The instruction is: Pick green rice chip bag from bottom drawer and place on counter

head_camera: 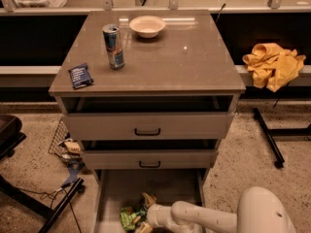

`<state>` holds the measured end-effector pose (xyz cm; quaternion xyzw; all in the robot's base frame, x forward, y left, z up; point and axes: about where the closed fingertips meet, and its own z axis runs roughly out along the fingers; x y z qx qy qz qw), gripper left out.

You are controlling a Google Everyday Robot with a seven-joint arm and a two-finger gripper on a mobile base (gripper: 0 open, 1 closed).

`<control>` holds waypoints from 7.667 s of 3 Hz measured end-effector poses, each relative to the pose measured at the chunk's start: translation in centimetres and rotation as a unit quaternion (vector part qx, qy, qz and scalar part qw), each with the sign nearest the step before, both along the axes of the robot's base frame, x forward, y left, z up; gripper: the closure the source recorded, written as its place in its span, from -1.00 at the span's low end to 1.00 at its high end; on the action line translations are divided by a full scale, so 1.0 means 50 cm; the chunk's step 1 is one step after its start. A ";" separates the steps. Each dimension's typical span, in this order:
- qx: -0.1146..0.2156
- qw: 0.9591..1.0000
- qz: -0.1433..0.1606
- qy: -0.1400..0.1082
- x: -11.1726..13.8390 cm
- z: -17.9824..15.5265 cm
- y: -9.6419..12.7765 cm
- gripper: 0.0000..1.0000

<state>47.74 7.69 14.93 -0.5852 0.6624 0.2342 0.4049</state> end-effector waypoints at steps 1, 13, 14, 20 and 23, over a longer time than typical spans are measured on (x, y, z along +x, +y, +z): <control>0.001 1.000 0.001 0.000 -0.002 0.007 0.000 -0.52; 0.057 0.990 -0.080 0.097 0.039 0.836 -0.365 1.00; 0.060 0.989 -0.104 0.090 0.035 0.956 -0.412 1.00; 0.058 0.992 -0.113 -0.019 0.119 1.438 -0.370 1.00; 0.015 0.987 -0.137 -0.080 0.382 1.592 -0.456 1.00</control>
Offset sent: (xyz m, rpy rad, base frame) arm -0.0010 -0.0001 0.0033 0.0010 -0.0004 0.0023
